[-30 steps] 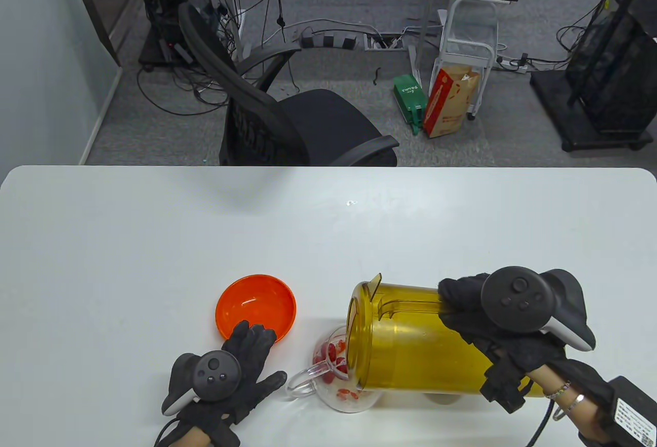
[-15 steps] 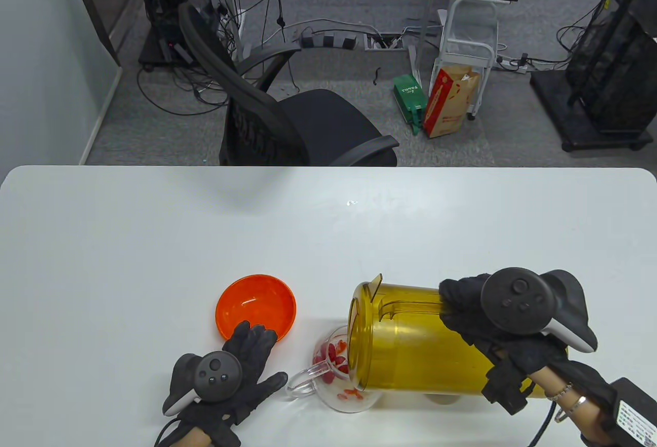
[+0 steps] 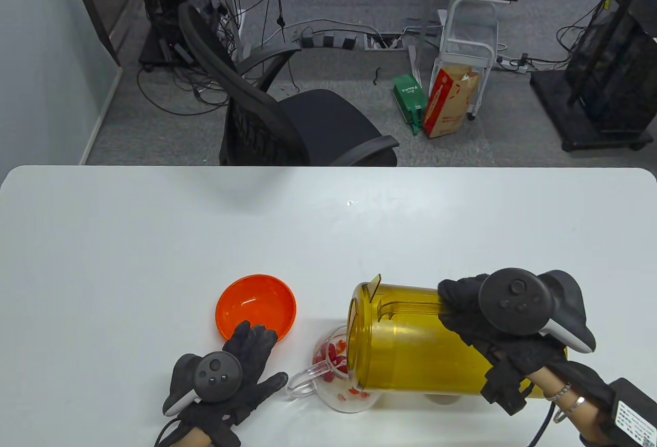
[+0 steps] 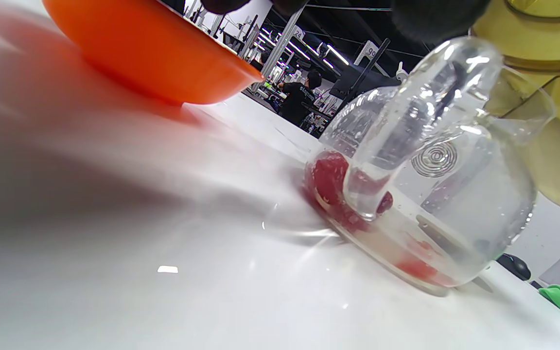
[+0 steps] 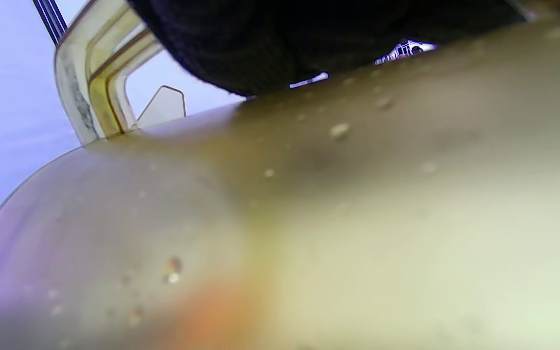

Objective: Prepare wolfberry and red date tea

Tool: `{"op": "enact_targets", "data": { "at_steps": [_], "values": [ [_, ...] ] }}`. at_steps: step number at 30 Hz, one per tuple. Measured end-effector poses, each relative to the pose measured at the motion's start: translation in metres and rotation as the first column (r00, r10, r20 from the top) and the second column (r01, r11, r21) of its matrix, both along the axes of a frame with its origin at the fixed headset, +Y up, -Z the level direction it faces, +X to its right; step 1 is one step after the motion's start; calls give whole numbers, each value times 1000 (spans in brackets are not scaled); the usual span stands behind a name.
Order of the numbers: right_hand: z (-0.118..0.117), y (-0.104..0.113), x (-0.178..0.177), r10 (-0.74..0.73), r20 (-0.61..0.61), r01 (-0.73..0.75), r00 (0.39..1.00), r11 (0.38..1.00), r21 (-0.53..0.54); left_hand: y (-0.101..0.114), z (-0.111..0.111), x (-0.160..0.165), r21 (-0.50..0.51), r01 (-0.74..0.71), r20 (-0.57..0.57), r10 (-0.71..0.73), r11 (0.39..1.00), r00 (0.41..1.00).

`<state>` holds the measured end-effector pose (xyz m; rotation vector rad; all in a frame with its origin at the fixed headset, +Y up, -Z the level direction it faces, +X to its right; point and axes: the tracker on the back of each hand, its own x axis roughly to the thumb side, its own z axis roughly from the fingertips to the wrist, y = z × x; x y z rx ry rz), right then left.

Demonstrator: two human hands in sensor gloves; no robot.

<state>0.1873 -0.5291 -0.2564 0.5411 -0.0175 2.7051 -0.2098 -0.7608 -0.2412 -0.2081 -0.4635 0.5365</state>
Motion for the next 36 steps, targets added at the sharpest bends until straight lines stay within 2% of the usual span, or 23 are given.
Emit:
{"op": "enact_targets", "data": {
  "at_steps": [36],
  "values": [
    [-2,2,-4,8,-2,-8,1000,1000,-7,0,0,0,4,6,0,-6,1000,1000]
  ]
}}
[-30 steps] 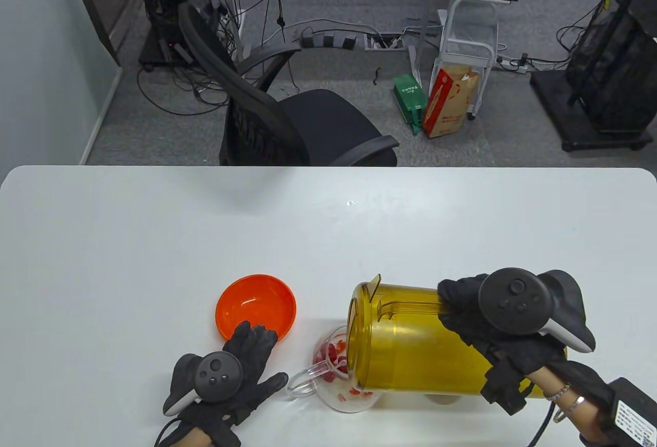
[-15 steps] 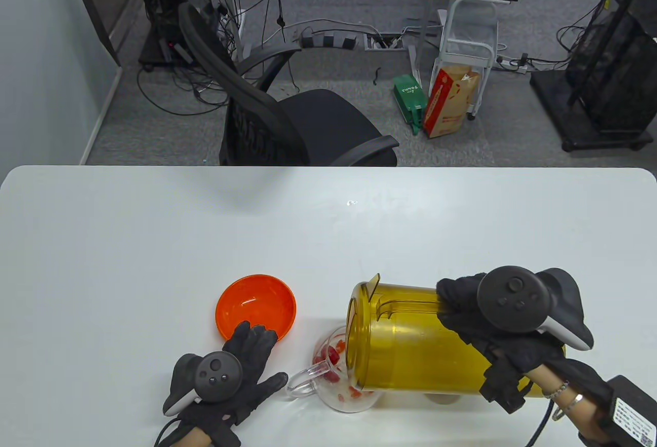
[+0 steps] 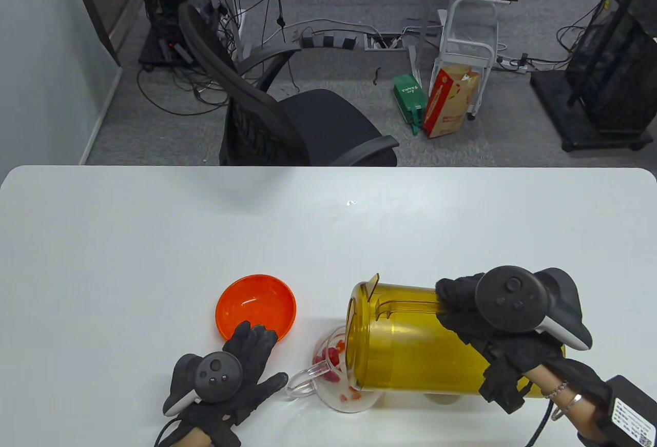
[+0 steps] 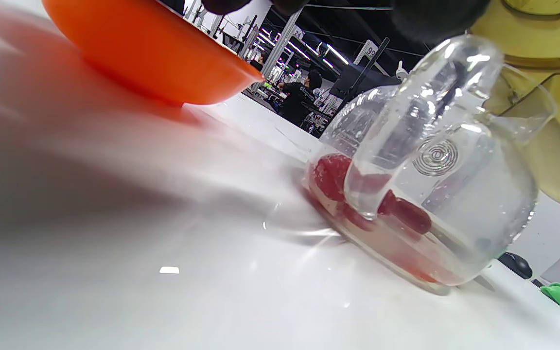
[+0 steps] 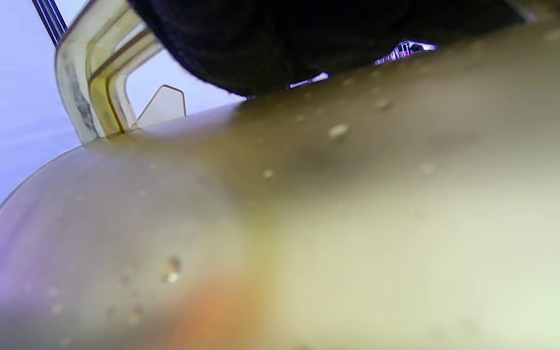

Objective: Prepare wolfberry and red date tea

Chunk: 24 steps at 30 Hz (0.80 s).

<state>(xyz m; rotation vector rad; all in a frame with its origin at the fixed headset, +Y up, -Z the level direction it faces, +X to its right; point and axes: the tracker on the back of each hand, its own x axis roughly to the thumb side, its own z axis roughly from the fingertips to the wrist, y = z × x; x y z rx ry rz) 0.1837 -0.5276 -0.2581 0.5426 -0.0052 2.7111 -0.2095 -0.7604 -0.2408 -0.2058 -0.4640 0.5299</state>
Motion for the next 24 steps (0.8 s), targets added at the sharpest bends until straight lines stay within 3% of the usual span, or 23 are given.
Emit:
{"op": "enact_targets", "data": {
  "at_steps": [24],
  "values": [
    [1,1,-2,9,-4,-9,1000,1000,5,0,0,0,-6,-2,4,2,1000,1000]
  ]
}}
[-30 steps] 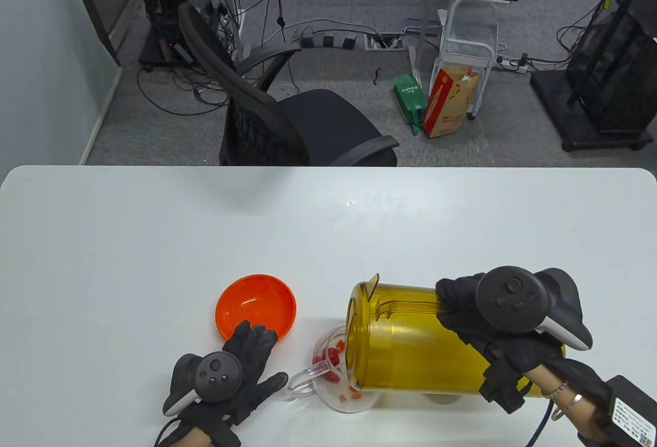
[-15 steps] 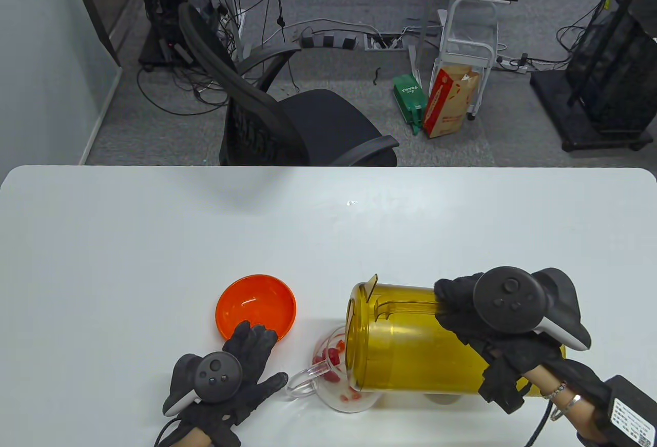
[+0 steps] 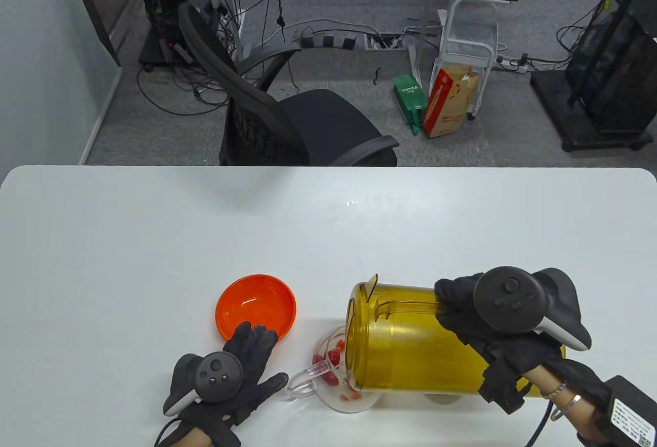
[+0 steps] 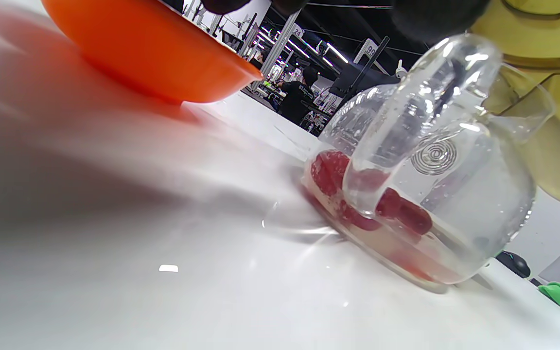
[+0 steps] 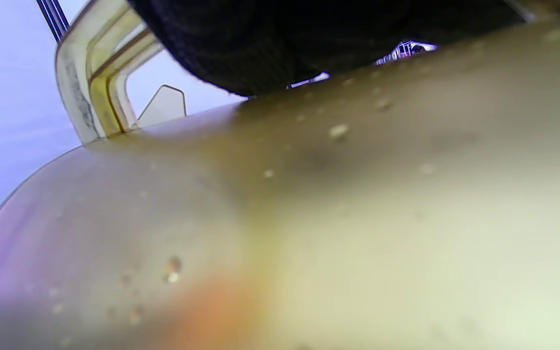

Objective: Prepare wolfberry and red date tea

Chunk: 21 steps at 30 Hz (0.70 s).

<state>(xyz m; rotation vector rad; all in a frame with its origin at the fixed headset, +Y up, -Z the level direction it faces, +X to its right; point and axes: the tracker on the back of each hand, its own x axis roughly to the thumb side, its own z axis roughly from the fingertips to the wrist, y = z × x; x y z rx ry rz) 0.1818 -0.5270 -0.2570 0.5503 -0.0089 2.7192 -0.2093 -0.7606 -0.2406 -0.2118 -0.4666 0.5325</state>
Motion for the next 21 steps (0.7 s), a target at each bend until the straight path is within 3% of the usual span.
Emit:
{"op": "enact_targets", "data": {
  "at_steps": [21],
  "values": [
    [0,0,0,4,0,-4,1000,1000,0,1,0,0,8,-3,-1,3,1000,1000]
  ]
}}
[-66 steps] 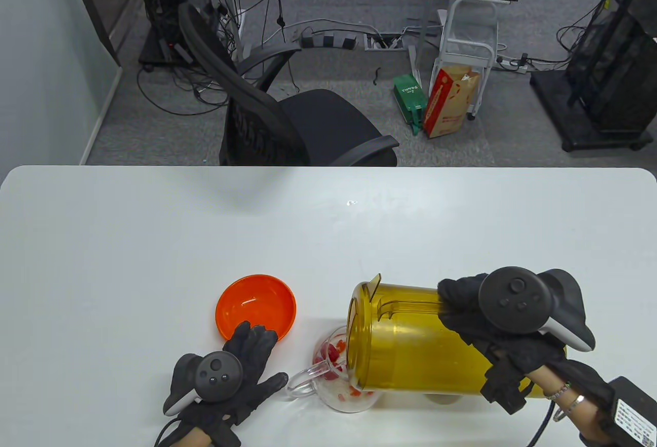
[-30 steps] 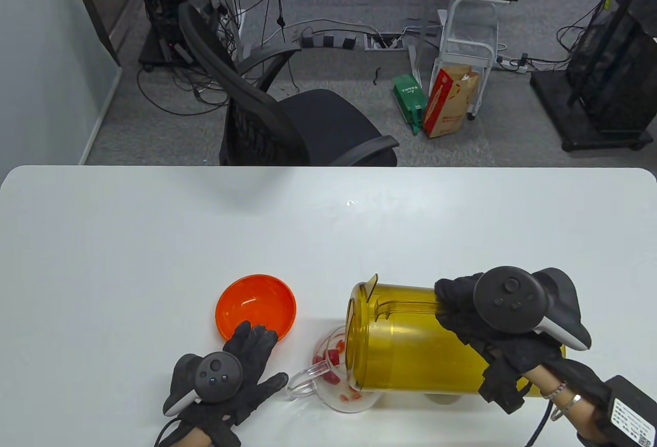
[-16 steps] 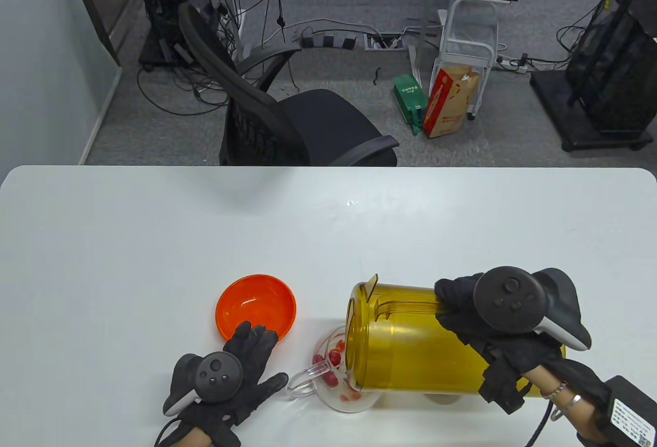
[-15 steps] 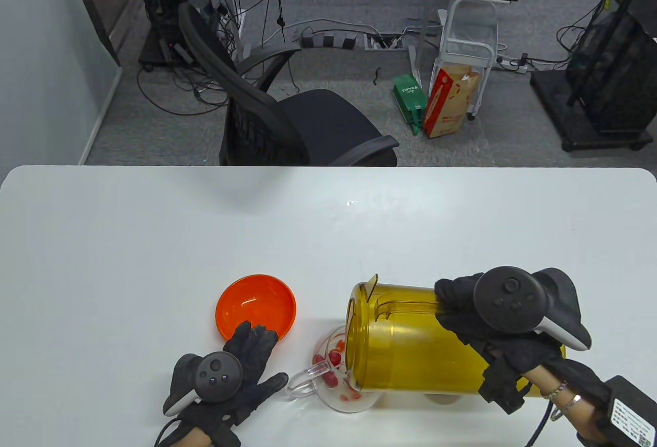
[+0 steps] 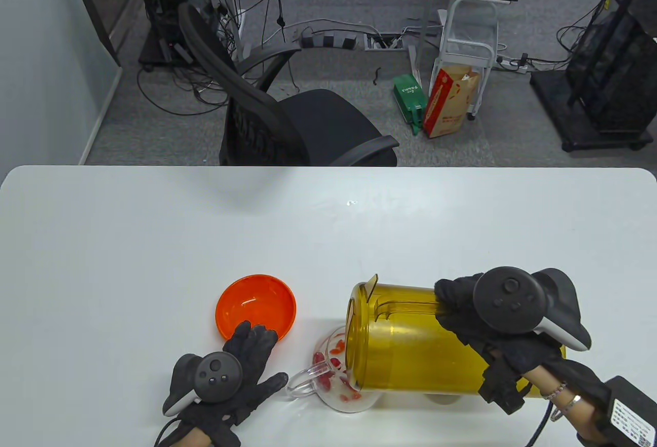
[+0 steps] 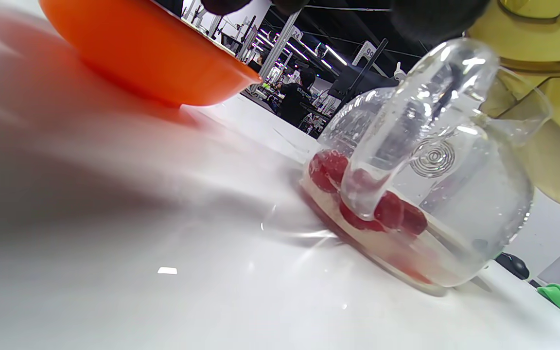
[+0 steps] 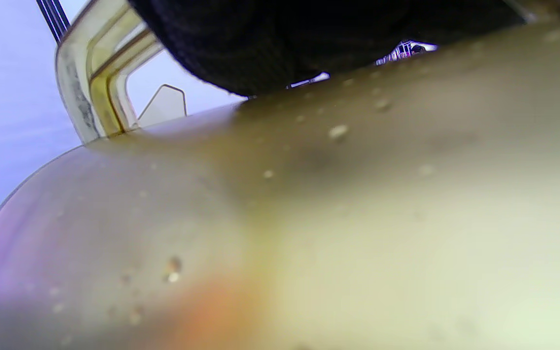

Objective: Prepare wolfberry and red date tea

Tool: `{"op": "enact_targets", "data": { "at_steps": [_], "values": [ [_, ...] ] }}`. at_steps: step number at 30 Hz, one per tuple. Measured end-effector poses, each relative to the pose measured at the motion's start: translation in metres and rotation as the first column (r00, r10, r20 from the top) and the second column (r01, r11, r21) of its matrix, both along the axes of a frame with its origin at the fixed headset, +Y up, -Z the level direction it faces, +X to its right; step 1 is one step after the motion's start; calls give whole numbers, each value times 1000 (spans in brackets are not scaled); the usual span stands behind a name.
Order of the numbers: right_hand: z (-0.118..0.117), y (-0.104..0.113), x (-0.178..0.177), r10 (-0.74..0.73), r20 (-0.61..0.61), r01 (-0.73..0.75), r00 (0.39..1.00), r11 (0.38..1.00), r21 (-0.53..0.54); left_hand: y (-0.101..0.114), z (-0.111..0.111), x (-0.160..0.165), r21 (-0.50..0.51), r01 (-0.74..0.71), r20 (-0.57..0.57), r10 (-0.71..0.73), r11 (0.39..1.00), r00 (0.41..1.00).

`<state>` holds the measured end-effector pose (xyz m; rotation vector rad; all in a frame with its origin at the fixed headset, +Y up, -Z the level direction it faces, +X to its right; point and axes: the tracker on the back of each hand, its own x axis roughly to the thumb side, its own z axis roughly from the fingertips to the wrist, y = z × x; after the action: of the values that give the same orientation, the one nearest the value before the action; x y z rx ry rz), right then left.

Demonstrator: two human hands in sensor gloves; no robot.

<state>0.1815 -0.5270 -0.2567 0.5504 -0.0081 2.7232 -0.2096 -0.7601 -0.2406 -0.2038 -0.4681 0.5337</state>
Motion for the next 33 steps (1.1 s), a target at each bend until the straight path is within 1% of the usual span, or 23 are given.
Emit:
{"op": "enact_targets", "data": {
  "at_steps": [33],
  "values": [
    [0,2,-2,6,-3,-6,1000,1000,-2,0,0,0,-3,5,2,-5,1000,1000]
  ]
}}
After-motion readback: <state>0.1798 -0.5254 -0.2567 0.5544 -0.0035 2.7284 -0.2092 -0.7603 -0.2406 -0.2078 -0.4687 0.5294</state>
